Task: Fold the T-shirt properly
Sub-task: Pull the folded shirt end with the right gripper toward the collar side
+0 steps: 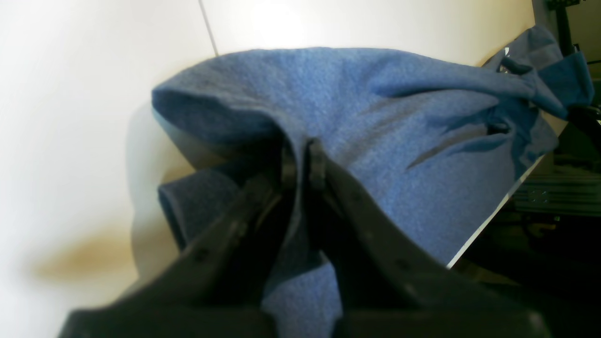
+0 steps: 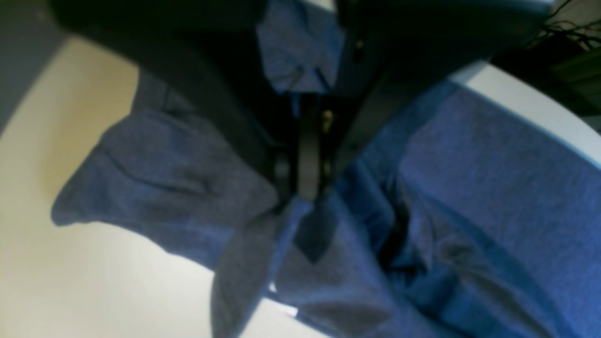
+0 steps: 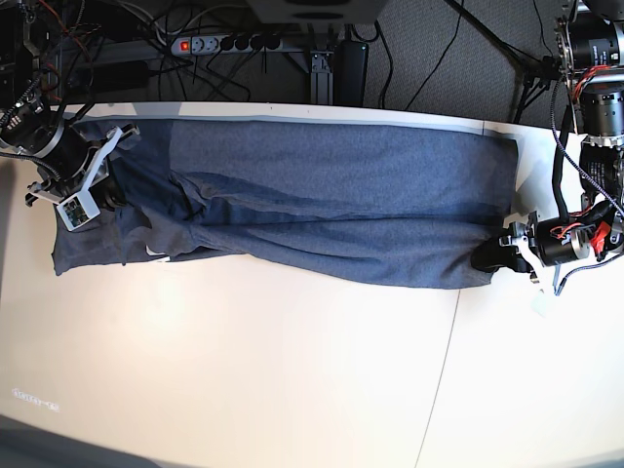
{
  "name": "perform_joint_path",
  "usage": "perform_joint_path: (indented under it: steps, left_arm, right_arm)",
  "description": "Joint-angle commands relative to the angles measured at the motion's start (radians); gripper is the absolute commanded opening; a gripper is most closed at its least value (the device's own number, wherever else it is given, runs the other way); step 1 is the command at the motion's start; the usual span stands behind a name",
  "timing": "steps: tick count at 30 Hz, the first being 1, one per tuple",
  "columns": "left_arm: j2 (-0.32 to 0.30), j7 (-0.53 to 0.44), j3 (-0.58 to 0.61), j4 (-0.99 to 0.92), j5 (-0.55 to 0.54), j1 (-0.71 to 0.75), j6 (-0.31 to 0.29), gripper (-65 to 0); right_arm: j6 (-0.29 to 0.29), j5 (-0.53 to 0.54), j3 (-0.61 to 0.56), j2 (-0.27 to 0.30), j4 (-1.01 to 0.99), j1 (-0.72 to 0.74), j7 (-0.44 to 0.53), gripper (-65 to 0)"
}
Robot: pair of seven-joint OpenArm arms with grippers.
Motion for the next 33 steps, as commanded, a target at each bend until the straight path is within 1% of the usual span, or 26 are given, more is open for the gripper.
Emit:
perform_joint_path:
  steps: [1, 6, 10, 12, 13, 17, 21, 24, 26, 30, 33]
  left_arm:
    - [-0.017, -0.018, -0.005, 0.015, -0.022, -0.024, -0.035, -65.0]
    - [-0.017, -0.017, -0.005, 0.015, -0.023, -0.024, -0.035, -65.0]
    - [-0.017, -0.015, -0.005, 0.015, -0.026, -0.024, -0.035, -65.0]
    - [-0.017, -0.014, -0.005, 0.016, -0.026, -0.024, -0.035, -65.0]
    - [-0.017, -0.013, -0.005, 0.016, -0.025, -0.024, -0.035, -65.0]
    - [-0.017, -0.011, -0.005, 0.017, -0.025, -0.023, -0.035, -65.0]
    - [-0.017, -0.006, -0.005, 0.056, -0.013, -0.018, -0.035, -65.0]
    - [-0.018, -0.010, -0.005, 0.133, 0.060, 0.002, -0.035, -65.0]
    - [-0.023, -0.035, -0.005, 0.195, 0.116, 0.021, -0.035, -65.0]
    - [-0.050, -0.101, -0.005, 0.307, 0.237, 0.082, -0.035, -65.0]
    - [-0.069, -0.195, -0.005, 0.372, 0.385, 0.142, -0.035, -65.0]
  right_arm:
    - [0.019, 0.005, 0.013, 0.017, 0.015, 0.005, 0.021, -65.0]
    - [0.019, 0.005, 0.013, 0.017, 0.014, 0.005, 0.021, -64.7]
    - [0.019, 0.004, 0.013, 0.017, 0.013, 0.002, 0.017, -41.3]
    - [0.019, -0.018, 0.013, 0.017, 0.013, -0.001, 0.018, -34.0]
    - [0.019, -0.036, 0.013, 0.017, 0.013, -0.001, 0.018, -32.6]
    - [0.019, -0.093, 0.013, 0.019, 0.013, -0.003, 0.018, -32.4]
    - [0.019, -0.081, 0.013, 0.019, 0.013, -0.003, 0.019, -32.5]
    - [0.019, -0.081, 0.013, 0.019, 0.013, -0.003, 0.026, -32.5]
    - [0.018, -0.081, 0.013, 0.019, 0.013, -0.003, 0.046, -32.5]
    - [0.019, -0.081, 0.013, 0.019, 0.013, -0.002, 0.061, -32.5]
    - [0.019, -0.081, 0.013, 0.019, 0.013, 0.000, 0.061, -32.5]
